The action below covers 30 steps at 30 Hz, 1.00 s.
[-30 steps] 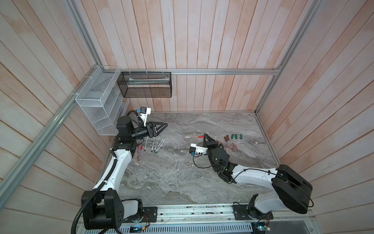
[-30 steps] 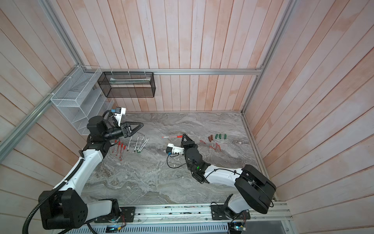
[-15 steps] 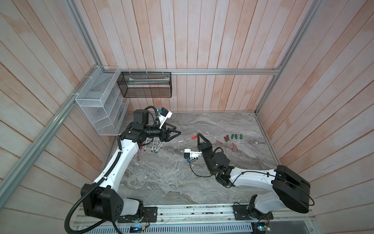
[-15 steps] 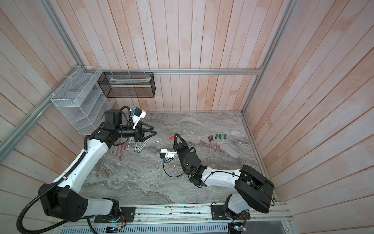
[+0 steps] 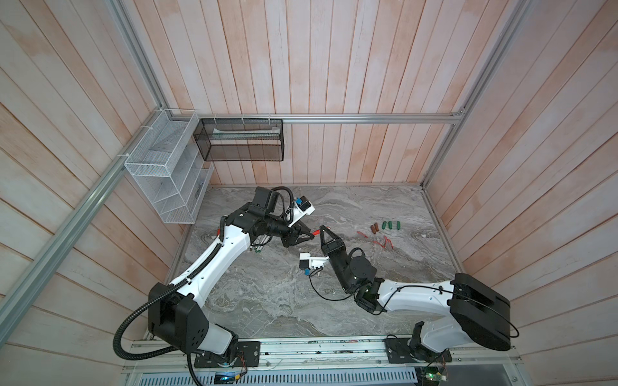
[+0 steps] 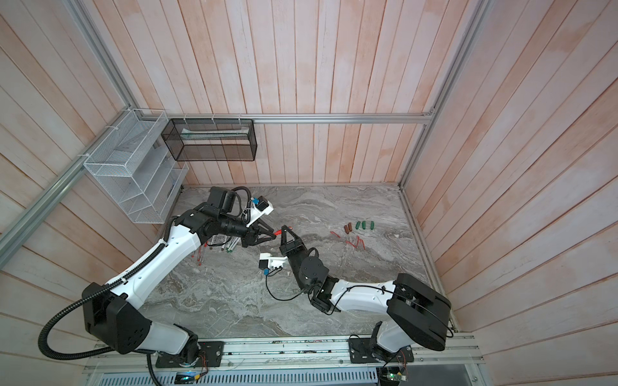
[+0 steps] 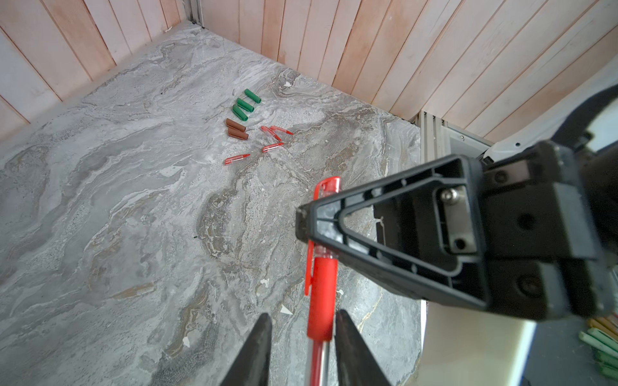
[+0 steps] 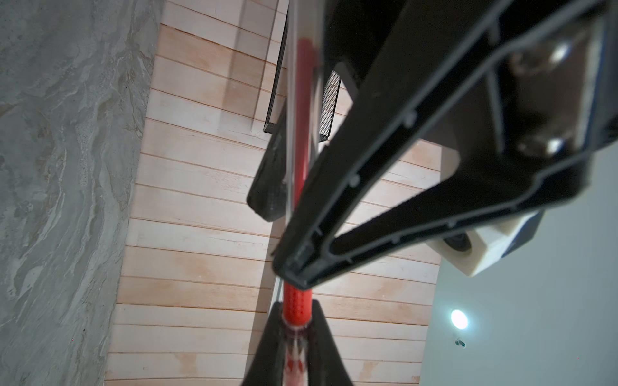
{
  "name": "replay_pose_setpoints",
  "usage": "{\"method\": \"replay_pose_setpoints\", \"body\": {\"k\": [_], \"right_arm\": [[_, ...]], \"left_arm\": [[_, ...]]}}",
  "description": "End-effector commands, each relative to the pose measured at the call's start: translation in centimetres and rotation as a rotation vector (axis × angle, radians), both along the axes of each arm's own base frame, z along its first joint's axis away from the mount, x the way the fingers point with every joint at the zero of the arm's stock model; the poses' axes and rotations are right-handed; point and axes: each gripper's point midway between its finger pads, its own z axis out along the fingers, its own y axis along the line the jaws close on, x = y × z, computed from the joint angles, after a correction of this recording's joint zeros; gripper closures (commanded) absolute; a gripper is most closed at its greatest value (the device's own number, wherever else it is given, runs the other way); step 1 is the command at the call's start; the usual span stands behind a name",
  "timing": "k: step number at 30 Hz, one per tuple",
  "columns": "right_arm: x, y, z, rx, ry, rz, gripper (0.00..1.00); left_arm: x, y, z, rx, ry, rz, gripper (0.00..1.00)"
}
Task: Open the pen caps
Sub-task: 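Pull the red cap off with the right gripper away from the left gripper, then lower the uncapped pen beside the gel pens while right carries cap toward caps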
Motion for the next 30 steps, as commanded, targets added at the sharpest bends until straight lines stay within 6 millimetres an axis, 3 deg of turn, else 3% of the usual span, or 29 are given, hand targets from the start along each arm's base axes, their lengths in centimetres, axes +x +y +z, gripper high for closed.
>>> {"method": "replay_pose_setpoints", "body": {"k": [1,6,11,18,21,26,28,30], "right_arm": [[0.0,0.3,0.9,0.017,-0.015,-0.004,1.0],[0.1,0.3,0.7,0.013,-0.014,-0.01,1.0],[1.1,-1.4,0.7,0.011,-0.008,-0.056,1.0],[4.2,-8.7,3.0,0.071,-0.028,-0.216,1.0],[4.4,-10.5,3.5,0.09,-0.025,-0.248,1.0],[4.8,-10.6,2.7,0.137,0.007,-0.257,1.0],[5.2,-10.5,1.9,0.18,0.055,-0.276,1.0],[5.9,-10.5,-0.1,0.227,0.176,-0.304,1.0]], "left_arm": [[-0.4,-0.1,-0.7,0.043,-0.009,-0.023,0.7],[-0.2,0.1,-1.2,0.078,-0.021,-0.001,1.0],[-1.1,1.4,-2.7,0.151,-0.013,0.014,1.0],[-2.8,6.0,-5.1,0.143,0.014,0.135,1.0],[-2.8,7.4,-5.8,0.155,0.007,0.17,1.0],[1.8,10.2,-4.6,0.121,-0.043,0.395,1.0],[4.3,12.6,-3.9,0.097,-0.055,0.543,1.0],[6.9,16.5,-4.0,0.125,-0.095,0.742,1.0]]}}
